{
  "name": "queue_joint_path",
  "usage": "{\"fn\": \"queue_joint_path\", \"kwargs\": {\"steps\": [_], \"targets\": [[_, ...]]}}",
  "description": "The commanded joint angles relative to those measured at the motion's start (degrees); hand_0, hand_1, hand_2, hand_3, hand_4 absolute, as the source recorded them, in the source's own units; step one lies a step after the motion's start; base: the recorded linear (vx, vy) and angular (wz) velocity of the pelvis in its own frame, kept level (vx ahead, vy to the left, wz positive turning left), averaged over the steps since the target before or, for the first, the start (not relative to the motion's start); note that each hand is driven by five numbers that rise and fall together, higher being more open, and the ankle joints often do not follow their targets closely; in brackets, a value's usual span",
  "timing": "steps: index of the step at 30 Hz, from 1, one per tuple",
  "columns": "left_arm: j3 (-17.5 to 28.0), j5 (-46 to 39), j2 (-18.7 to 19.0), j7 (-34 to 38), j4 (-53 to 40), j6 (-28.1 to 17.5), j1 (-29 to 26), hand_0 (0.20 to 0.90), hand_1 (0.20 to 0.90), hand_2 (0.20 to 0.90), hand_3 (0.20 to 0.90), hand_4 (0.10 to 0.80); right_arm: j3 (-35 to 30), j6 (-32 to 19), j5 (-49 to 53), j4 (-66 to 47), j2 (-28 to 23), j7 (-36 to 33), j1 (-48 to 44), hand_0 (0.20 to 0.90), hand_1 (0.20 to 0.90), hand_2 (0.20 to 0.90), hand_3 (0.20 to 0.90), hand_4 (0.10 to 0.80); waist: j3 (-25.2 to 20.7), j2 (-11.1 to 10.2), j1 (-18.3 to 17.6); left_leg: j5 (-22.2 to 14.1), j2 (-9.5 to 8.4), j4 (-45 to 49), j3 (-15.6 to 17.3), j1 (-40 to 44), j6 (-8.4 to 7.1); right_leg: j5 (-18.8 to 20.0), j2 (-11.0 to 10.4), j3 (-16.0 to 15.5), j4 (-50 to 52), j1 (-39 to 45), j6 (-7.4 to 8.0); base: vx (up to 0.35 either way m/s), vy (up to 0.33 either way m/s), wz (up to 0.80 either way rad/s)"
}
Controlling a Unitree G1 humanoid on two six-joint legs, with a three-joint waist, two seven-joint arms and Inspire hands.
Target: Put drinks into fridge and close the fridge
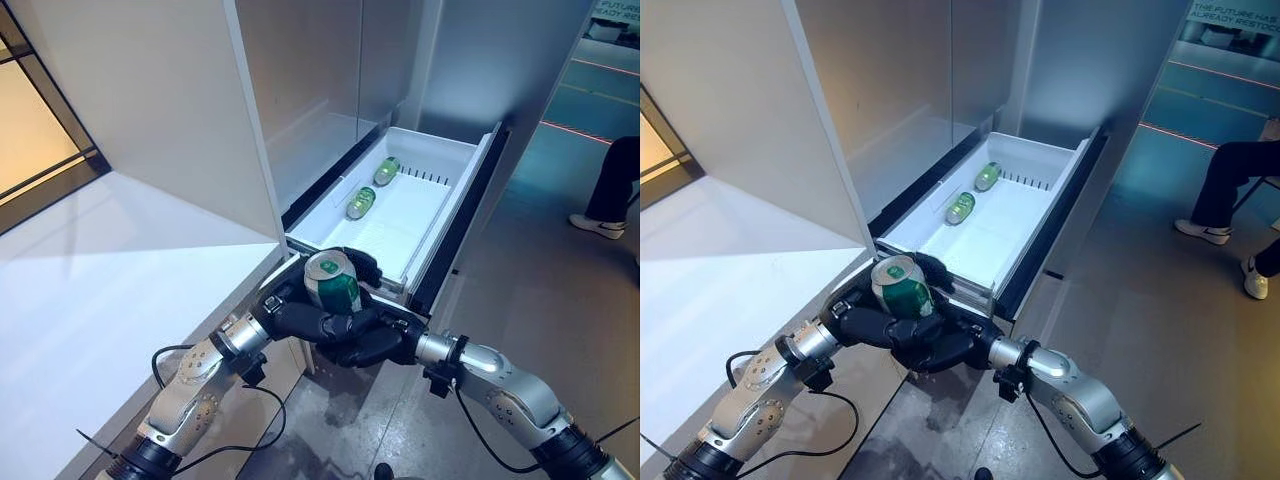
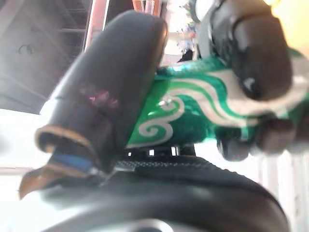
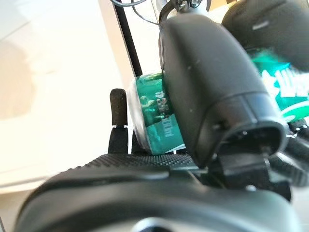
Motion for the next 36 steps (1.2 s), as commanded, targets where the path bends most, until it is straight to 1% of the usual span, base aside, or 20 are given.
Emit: {"fn": "queue_joint_path", "kwargs": {"steps": [1,3,6,10,13,18,19,21,23,26,28,29,30,32,36], "targets": [[4.97,-0.28,-1.14,4.58,-5.98,-15.66,-9.83,0.9,0.9,0.9,0.9,0.8,-9.74,-5.93,5.14,-0.79,1.39,-4.2,-8.49,0.3,0.3,0.3,0.2,0.1,-4.99,-2.22,0.78,-4.15,-3.24,2.32,-3.42,-1.47,1.44,-6.69,1.61,-1.32,5.89,-0.99,0.98,0.0,0.0,0.0],[6.35,0.73,-1.78,6.97,-6.47,-17.68,-9.6,0.9,0.9,0.9,0.9,0.8,-11.26,-5.9,4.53,-1.16,1.32,-5.14,-8.94,0.3,0.3,0.3,0.2,0.1,-4.99,-2.39,0.89,-4.18,-3.19,2.29,-3.58,-1.46,1.41,-6.8,1.64,-1.48,5.94,-0.96,0.91,0.0,0.0,0.0],[7.8,2.11,-2.96,9.6,-6.83,-19.19,-9.73,0.9,0.9,0.9,0.9,0.8,-13.09,-6.44,3.28,-1.35,1.36,-6.68,-9.94,0.3,0.3,0.3,0.2,0.1,-4.96,-2.63,1.01,-4.16,-3.09,2.29,-3.84,-1.5,1.26,-6.9,1.7,-1.74,6.07,-0.94,0.79,0.0,0.0,0.0],[8.84,3.23,-4.16,12.58,-7.23,-19.87,-10.49,0.9,0.9,0.9,0.9,0.8,-14.97,-7.07,0.98,-1.51,1.3,-9.71,-11.8,0.3,0.3,0.3,0.2,0.1,-4.86,-2.86,1.1,-4.17,-3.1,2.31,-4.31,-1.55,1.09,-6.97,1.8,-1.98,6.13,-0.91,0.67,0.0,0.0,0.0],[9.43,3.32,-4.74,14.17,-7.48,-19.08,-10.88,0.9,0.9,0.9,0.9,0.8,-16.18,-7.86,-1.81,-1.18,0.92,-11.52,-13.23,0.3,0.3,0.3,0.2,0.1,-4.87,-3.0,1.24,-4.21,-3.17,2.35,-4.63,-1.53,1.05,-7.05,1.89,-2.17,6.13,-0.79,0.59,0.0,0.0,0.0],[9.17,2.53,-5.37,15.29,-6.95,-15.2,-11.53,0.9,0.9,0.9,0.9,0.8,-16.44,-10.2,-7.96,0.59,-0.65,-15.52,-18.17,0.3,0.3,0.3,0.2,0.1,-4.56,-3.16,1.92,-4.3,-3.25,2.66,-5.41,-1.67,0.96,-7.48,1.92,-2.78,6.59,-0.63,0.34,0.002,-0.005,0.04],[8.56,1.46,-5.7,14.76,-6.25,-12.94,-11.77,0.9,0.9,0.9,0.9,0.8,-16.03,-11.06,-9.43,1.57,-1.45,-17.12,-20.5,0.3,0.3,0.3,0.2,0.1,-4.47,-3.23,2.25,-4.29,-3.25,2.67,-5.65,-1.65,0.94,-7.62,1.98,-3.02,6.75,-0.52,0.23,0.003,-0.01,0.13],[7.6,1.38,-6.12,14.58,-4.97,-10.5,-12.03,0.9,0.9,0.9,0.9,0.8,-15.48,-12.58,-12.2,3.07,-2.58,-18.87,-23.5,0.3,0.3,0.3,0.2,0.1,-4.32,-3.28,2.64,-4.24,-3.3,2.76,-6.04,-1.71,0.91,-7.78,2.04,-3.34,6.96,-0.42,0.1,0.004,-0.01,0.15],[6.14,0.49,-6.9,13.84,-2.82,-8.36,-11.92,0.9,0.9,0.9,0.9,0.8,-14.72,-13.32,-12.86,5.66,-4.07,-21.15,-27.46,0.3,0.3,0.3,0.2,0.1,-4.19,-3.33,3.19,-4.21,-3.37,2.92,-6.53,-1.75,0.86,-8.01,2.02,-3.84,7.2,-0.24,-0.06,0.013,-0.003,0.09],[4.19,-1.47,-8.24,11.85,0.37,-5.18,-10.83,0.9,0.9,0.9,0.9,0.8,-14.02,-14.88,-13.62,11.75,-6.35,-24.37,-32.87,0.3,0.3,0.3,0.2,0.1,-4.04,-3.44,4.23,-4.26,-3.45,3.25,-7.32,-1.85,0.69,-8.41,1.9,-4.84,7.57,0.1,-0.24,0.028,0.002,0.15],[3.29,-2.89,-9.04,10.54,1.94,-2.89,-9.62,0.9,0.9,0.9,0.9,0.8,-13.53,-14.41,-13.04,15.95,-8.3,-26.37,-36.41,0.3,0.3,0.3,0.2,0.1,-3.86,-3.49,5.16,-4.18,-3.49,3.37,-8.0,-2.01,0.58,-8.73,1.82,-5.6,7.97,0.23,-0.45,0.027,0.002,0.38],[2.88,-3.78,-9.39,9.79,2.66,-1.77,-9.02,0.9,0.9,0.9,0.9,0.8,-13.16,-14.22,-12.44,18.59,-9.29,-26.61,-38.03,0.3,0.3,0.3,0.2,0.1,-3.72,-3.51,5.65,-4.1,-3.5,3.43,-8.32,-2.1,0.5,-8.85,1.74,-6.02,8.11,0.32,-0.56,0.018,0.001,0.35],[2.93,-3.79,-9.43,9.77,2.67,-1.76,-9.05,0.9,0.9,0.9,0.9,0.8,-13.04,-14.29,-12.39,18.75,-9.34,-26.58,-38.22,0.3,0.3,0.3,0.2,0.1,-3.67,-3.46,5.58,-4.1,-3.51,3.44,-8.37,-2.1,0.5,-8.86,1.73,-6.07,8.12,0.33,-0.56,0.021,0.005,0.23],[1.47,-5.64,-9.77,7.08,4.0,1.72,-6.81,0.9,0.9,0.9,0.9,0.8,-11.69,-14.04,-11.91,25.9,-11.57,-27.1,-41.81,0.3,0.3,0.3,0.2,0.1,-3.28,-3.55,7.15,-3.82,-3.49,3.59,-9.17,-2.36,0.26,-9.26,1.48,-7.38,8.57,0.68,-0.88,0.04,0.006,0.31],[-0.91,-6.2,-8.79,5.07,5.22,4.31,-4.23,0.9,0.9,0.9,0.9,0.8,-9.44,-14.8,-11.9,34.78,-13.85,-26.6,-45.1,0.3,0.3,0.3,0.2,0.1,-2.64,-3.6,8.87,-3.32,-3.63,3.66,-10.28,-2.67,-0.02,-9.55,1.12,-9.23,8.84,1.19,-1.08,0.047,-0.005,0.36]]}}
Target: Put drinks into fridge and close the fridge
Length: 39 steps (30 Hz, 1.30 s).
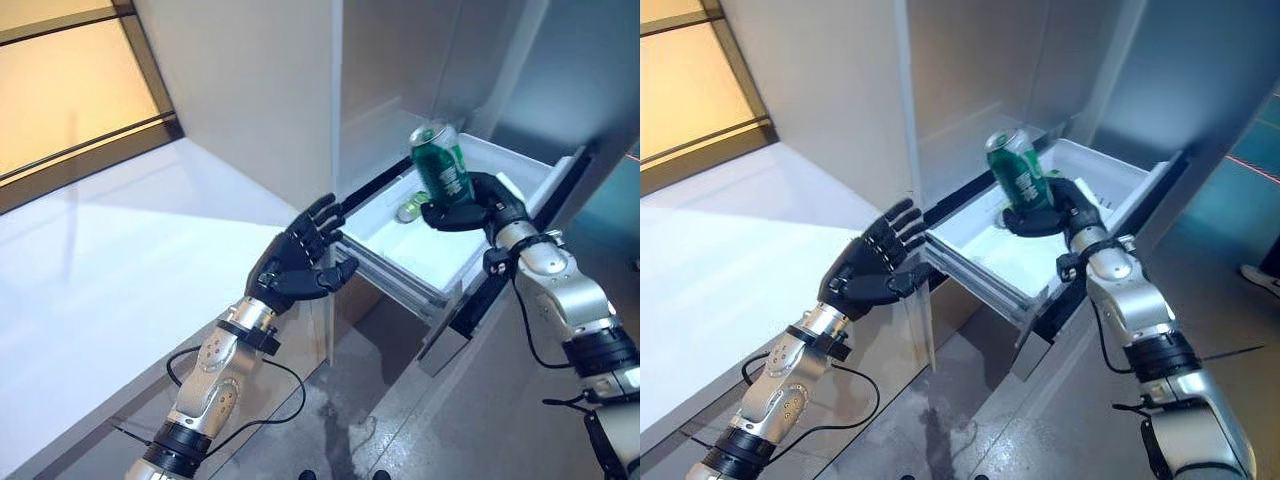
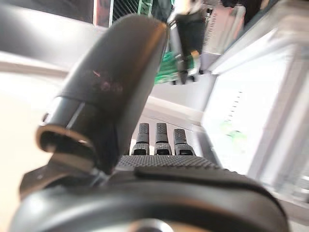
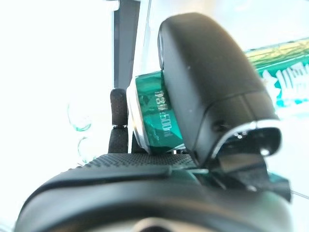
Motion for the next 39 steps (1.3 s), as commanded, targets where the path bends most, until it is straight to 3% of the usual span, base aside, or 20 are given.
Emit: {"fn": "queue_joint_path", "kwargs": {"steps": [1,11,19,23,28,34,39], "targets": [[-3.17,-2.9,1.87,-4.88,-3.26,-0.92,-0.6,0.9,0.9,0.9,0.9,0.8,-0.2,-10.98,1.2,4.03,-6.59,-1.93,-16.9,0.3,0.3,0.3,0.2,0.1,-4.4,-2.29,2.63,-5.24,-2.69,3.45,-1.72,-1.03,0.04,-8.55,1.91,-1.07,8.93,-1.08,-1.17,0.079,-0.007,0.35],[-11.67,0.31,6.08,-6.82,1.17,9.69,4.06,0.9,0.9,0.9,0.9,0.8,7.01,-7.93,-7.34,22.68,-8.08,1.55,-22.74,0.3,0.3,0.3,0.2,0.1,-1.61,-0.61,5.87,-4.19,-2.95,5.98,-3.12,-4.56,-0.56,-8.47,0.76,-4.06,10.1,-2.48,-1.4,0.032,0.018,0.29],[-13.57,6.04,7.82,-3.4,13.36,8.52,5.36,0.9,0.9,0.9,0.9,0.8,8.0,-7.67,-13.79,34.78,-10.19,4.13,-25.53,0.3,0.3,0.3,0.2,0.1,2.71,0.51,6.58,-3.14,-2.63,7.77,-2.39,-9.25,-0.34,-7.82,0.61,-3.33,11.43,-6.73,-1.57,-0.074,-0.005,0.17],[-11.86,11.69,7.26,0.41,22.99,5.33,6.86,0.9,0.9,0.9,0.9,0.8,7.69,-6.05,-17.17,37.23,-12.02,5.11,-24.07,0.3,0.3,0.3,0.2,0.1,5.01,0.59,6.37,-2.75,-2.33,8.34,-1.49,-10.89,-0.18,-7.57,0.64,-2.89,12.28,-8.66,-1.69,-0.043,-0.011,0.04],[-5.3,16.72,4.3,3.91,34.99,2.69,9.37,0.9,0.9,0.9,0.9,0.8,4.56,-3.11,-20.02,37.13,-13.22,5.55,-18.94,0.3,0.3,0.3,0.2,0.1,7.0,0.26,6.22,-2.98,-2.26,9.26,-0.82,-11.97,0.16,-7.55,0.47,-2.46,13.74,-10.42,-1.62,0.007,-0.013,-0.04],[-0.25,20.82,2.05,5.87,43.4,3.49,8.76,0.9,0.9,0.9,0.9,0.8,4.21,-0.88,-24.53,38.23,-13.91,7.19,-17.96,0.3,0.3,0.3,0.2,0.1,9.3,0.16,6.37,-3.44,-2.35,10.73,-0.38,-14.01,0.55,-7.32,0.23,-2.03,15.2,-12.93,-1.5,-0.028,-0.015,0.0],[1.28,24.5,1.76,6.58,47.65,4.86,7.92,0.9,0.9,0.9,0.9,0.8,6.19,0.91,-28.61,38.81,-14.39,10.31,-19.14,0.3,0.3,0.3,0.2,0.1,10.6,0.35,6.37,-3.51,-2.37,11.99,0.0,-16.09,0.76,-7.14,0.11,-1.58,16.55,-15.3,-1.46,-0.043,-0.01,-0.07]]}}
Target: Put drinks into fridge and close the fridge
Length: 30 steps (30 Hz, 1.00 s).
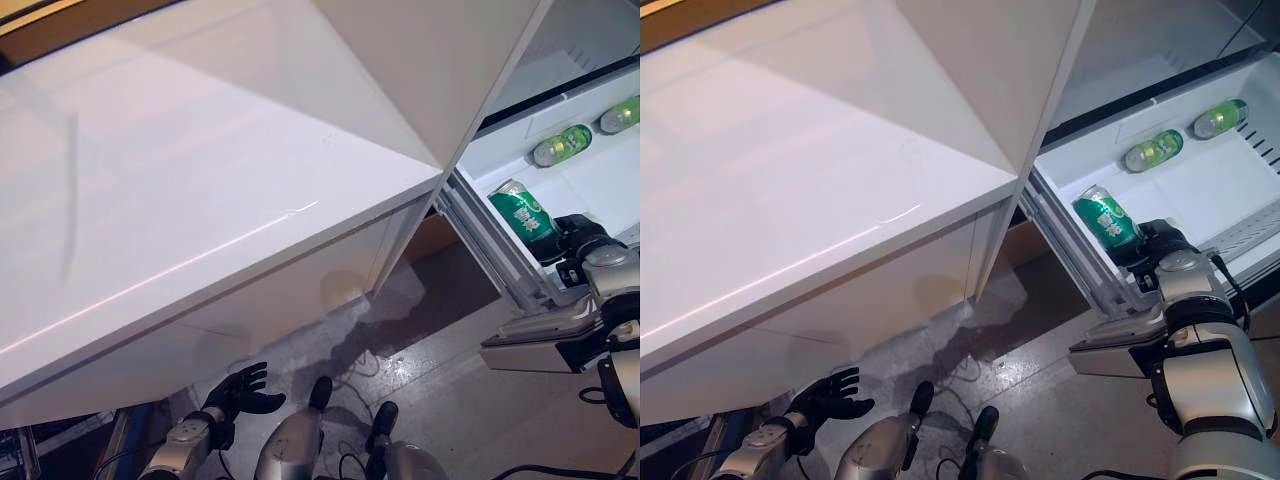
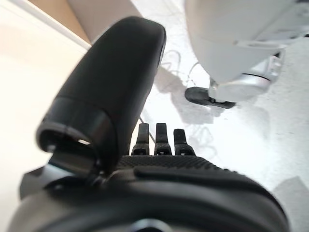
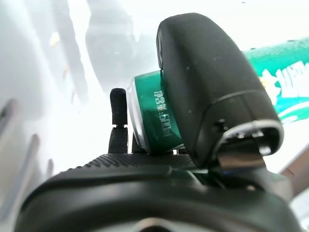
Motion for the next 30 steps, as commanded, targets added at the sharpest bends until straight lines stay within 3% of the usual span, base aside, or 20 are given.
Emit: {"fn": "queue_joint_path", "kwargs": {"steps": [1,8,13,15,16,19,20,22,23,30], "targets": [[0.48,3.9,0.17,0.92,0.61,-1.26,3.06,0.9,0.9,0.9,0.9,0.8,3.93,-0.21,-4.2,-1.54,-10.52,0.92,-4.85,0.3,0.3,0.3,0.2,0.1,-3.79,-0.54,-0.38,-4.66,-1.05,7.18,4.34,-4.92,0.9,-5.71,1.61,3.73,13.18,-8.26,-1.8,0.0,0.0,0.0],[0.55,4.95,0.43,0.03,0.92,-1.24,2.48,0.9,0.9,0.9,0.9,0.8,5.7,1.61,-6.98,0.41,-10.59,4.74,-5.69,0.302,0.302,0.302,0.203,0.103,-2.98,-0.11,-0.29,-4.68,-1.13,7.92,4.38,-5.95,0.85,-5.72,1.47,3.93,13.88,-9.24,-1.84,0.0,0.0,0.0],[-0.93,4.94,0.8,-1.05,-0.09,-1.59,1.45,0.9,0.9,0.9,0.9,0.8,6.26,1.49,-8.85,3.72,-10.07,5.81,-6.71,0.373,0.373,0.373,0.285,0.185,-2.28,0.44,-0.07,-4.6,-1.2,8.7,4.23,-7.16,0.82,-5.65,1.33,4.09,14.69,-10.43,-1.87,-0.003,-0.002,0.01],[-1.45,4.26,0.95,-1.15,-0.62,-1.78,1.23,0.9,0.9,0.9,0.9,0.8,6.58,1.72,-8.82,4.22,-9.98,6.1,-7.19,0.439,0.439,0.439,0.362,0.262,-1.91,0.71,-0.01,-4.52,-1.12,8.98,4.29,-7.72,0.78,-5.53,1.27,4.11,14.93,-11.0,-1.87,-0.034,-0.01,-0.01],[-1.63,4.09,0.98,-1.22,-0.92,-1.77,1.24,0.9,0.9,0.9,0.9,0.8,6.67,1.8,-8.73,4.49,-9.85,6.15,-7.31,0.528,0.528,0.528,0.466,0.366,-1.77,0.82,0.07,-4.49,-1.17,9.16,4.25,-8.05,0.78,-5.46,1.24,4.12,15.01,-11.26,-1.86,0.0,0.0,0.0],[-1.87,4.04,1.01,-1.19,-0.96,-2.11,1.42,0.9,0.9,0.9,0.9,0.8,6.83,1.57,-8.19,5.0,-9.55,6.33,-7.36,0.596,0.596,0.596,0.546,0.446,-1.41,1.03,0.2,-4.38,-1.21,9.38,4.23,-8.65,0.7,-5.28,1.27,4.07,15.02,-11.78,-1.86,-0.013,-0.01,0.03],[-1.92,4.15,0.95,-1.12,-0.81,-2.22,1.45,0.9,0.9,0.9,0.9,0.8,6.85,1.47,-8.12,5.07,-9.45,6.42,-7.33,0.688,0.688,0.688,0.653,0.553,-1.32,1.05,0.22,-4.33,-1.19,9.42,4.24,-8.83,0.66,-5.21,1.27,4.04,15.02,-11.95,-1.85,0.0,0.0,0.0],[-2.08,4.54,0.82,-0.78,-0.53,-2.34,1.46,0.9,0.9,0.9,0.9,0.8,6.77,1.35,-7.79,5.07,-9.05,6.35,-7.15,0.806,0.806,0.806,0.79,0.69,-1.1,1.09,0.19,-4.24,-1.13,9.41,4.25,-9.03,0.63,-5.1,1.29,4.01,14.99,-12.21,-1.85,0.0,0.0,0.0],[-2.16,4.59,0.84,-0.71,-0.26,-2.42,1.4,0.9,0.9,0.9,0.9,0.8,6.77,1.17,-7.45,5.06,-8.97,6.33,-7.09,0.9,0.9,0.9,0.9,0.8,-0.98,1.12,0.13,-4.2,-1.14,9.42,4.24,-9.14,0.61,-5.02,1.33,4.04,14.94,-12.33,-1.86,0.0,0.0,0.0],[-1.7,5.76,0.81,-0.25,0.54,-2.22,1.1,0.9,0.9,0.9,0.9,0.8,6.44,0.82,-5.15,4.09,-8.08,5.2,-6.97,0.9,0.9,0.9,0.9,0.8,-1.05,0.81,-0.3,-4.15,-1.04,8.95,4.59,-8.8,0.54,-4.48,1.58,4.43,14.27,-12.4,-1.68,-0.005,-0.001,-0.02]]}}
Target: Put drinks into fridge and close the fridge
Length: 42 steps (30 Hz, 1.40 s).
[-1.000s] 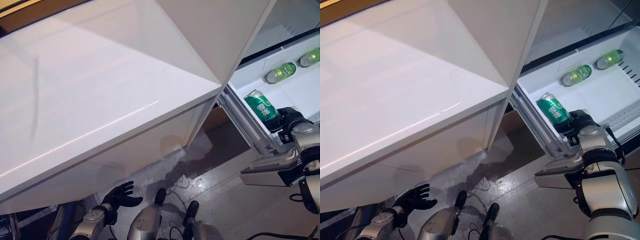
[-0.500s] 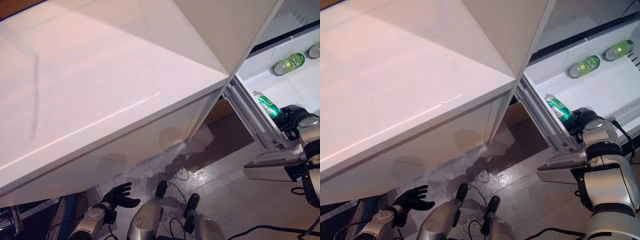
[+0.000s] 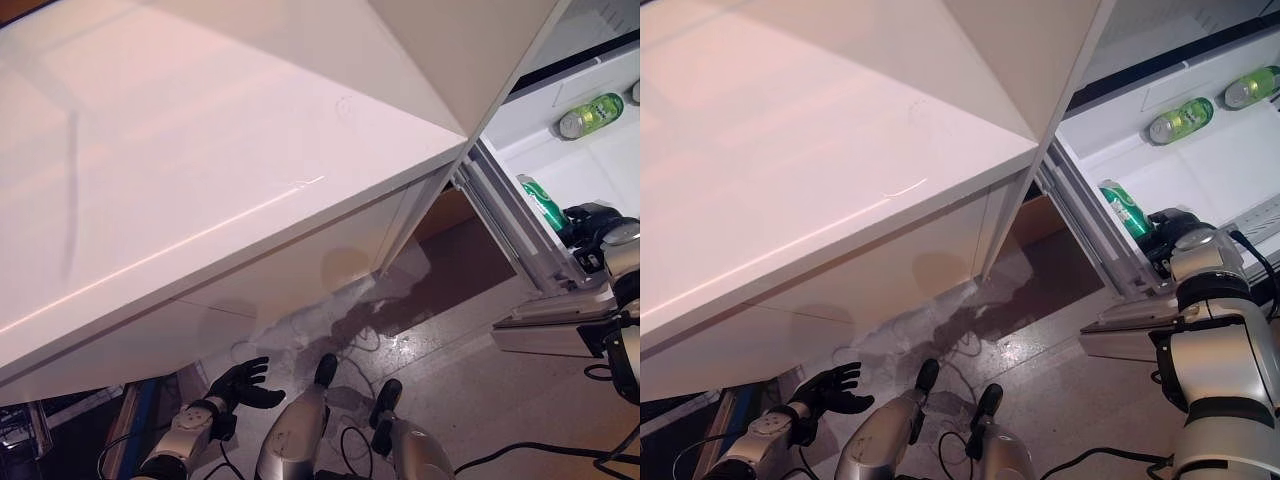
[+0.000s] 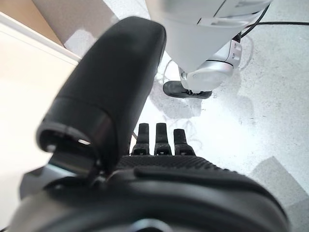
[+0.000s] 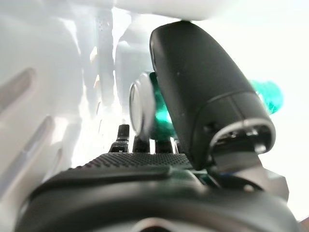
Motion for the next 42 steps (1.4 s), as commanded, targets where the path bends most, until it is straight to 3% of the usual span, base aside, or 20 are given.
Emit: {"fn": "queue_joint_path", "kwargs": {"steps": [1,7,17,25,29,34,38,42], "targets": [[-0.99,1.79,0.77,0.19,-1.01,-1.87,4.16,0.9,0.9,0.9,0.9,0.8,4.62,-0.89,2.93,-2.1,-7.15,-1.49,0.41,0.9,0.9,0.9,0.9,0.8,-3.18,0.03,-0.88,-4.22,-0.61,4.87,3.92,-3.18,0.42,-2.83,2.66,3.83,7.46,-5.62,-1.41,-0.01,-0.001,-0.14],[-0.63,3.41,1.13,-0.18,-1.44,-1.11,3.83,0.9,0.9,0.9,0.9,0.8,3.01,-2.97,8.49,-6.61,-8.6,-3.05,0.38,0.9,0.9,0.9,0.9,0.8,-4.19,-0.96,-1.99,-4.56,-0.23,3.49,4.8,-1.28,0.37,-2.53,3.07,4.61,6.37,-4.47,-0.98,-0.019,-0.005,-0.08],[1.5,6.31,0.74,1.09,0.38,0.46,5.0,0.9,0.9,0.9,0.9,0.8,-0.68,-6.94,20.42,-23.31,-13.66,-8.57,2.2,0.9,0.9,0.9,0.9,0.8,-9.03,-3.65,-5.54,-6.13,-0.14,1.11,7.22,3.68,0.28,-2.4,3.87,6.65,2.99,-0.29,-0.17,-0.014,-0.005,-0.21],[3.21,8.37,-1.59,1.9,6.17,0.52,6.2,0.9,0.9,0.9,0.9,0.8,-10.52,-9.52,34.28,-32.77,-15.03,-18.73,8.59,0.9,0.9,0.9,0.9,0.8,-15.06,-4.5,-9.04,-7.97,0.24,0.0,10.32,7.49,-0.04,-2.6,4.28,8.97,0.57,2.57,0.48,0.004,0.011,-0.27],[3.64,8.82,-2.55,1.67,7.71,0.45,6.73,0.9,0.9,0.9,0.9,0.8,-17.51,-12.43,39.86,-34.92,-13.22,-23.16,15.17,0.9,0.9,0.9,0.9,0.8,-17.05,-4.43,-10.09,-8.9,0.32,-0.05,11.3,9.02,0.16,-3.01,4.43,9.83,0.22,3.73,0.62,0.048,-0.009,-0.27],[3.73,9.6,-3.45,1.26,8.54,0.55,6.93,0.9,0.9,0.9,0.9,0.8,-24.81,-18.78,45.42,-38.33,-6.92,-28.93,23.19,0.9,0.9,0.9,0.9,0.8,-18.27,-4.07,-11.37,-10.07,0.68,0.04,12.27,10.64,0.56,-3.68,4.67,11.19,0.2,4.95,0.65,0.034,-0.025,-0.17],[4.14,9.38,-4.22,1.22,9.76,-0.23,7.32,0.9,0.9,0.9,0.9,0.8,-26.08,-20.81,45.76,-39.65,-0.25,-29.02,27.22,0.9,0.9,0.9,0.9,0.8,-19.01,-3.76,-12.59,-10.44,1.09,-0.54,13.36,11.74,0.69,-3.43,5.12,12.66,-0.44,5.32,0.73,0.03,-0.043,-0.28],[5.29,10.53,-4.67,1.11,11.12,-0.9,8.49,0.9,0.9,0.9,0.9,0.8,-25.23,-20.08,45.17,-40.36,3.14,-27.92,29.14,0.9,0.9,0.9,0.9,0.8,-19.76,-3.71,-13.3,-10.54,1.55,-1.03,14.52,12.52,0.66,-3.33,5.14,13.57,-0.49,5.34,0.97,0.064,-0.054,-0.25]]}}
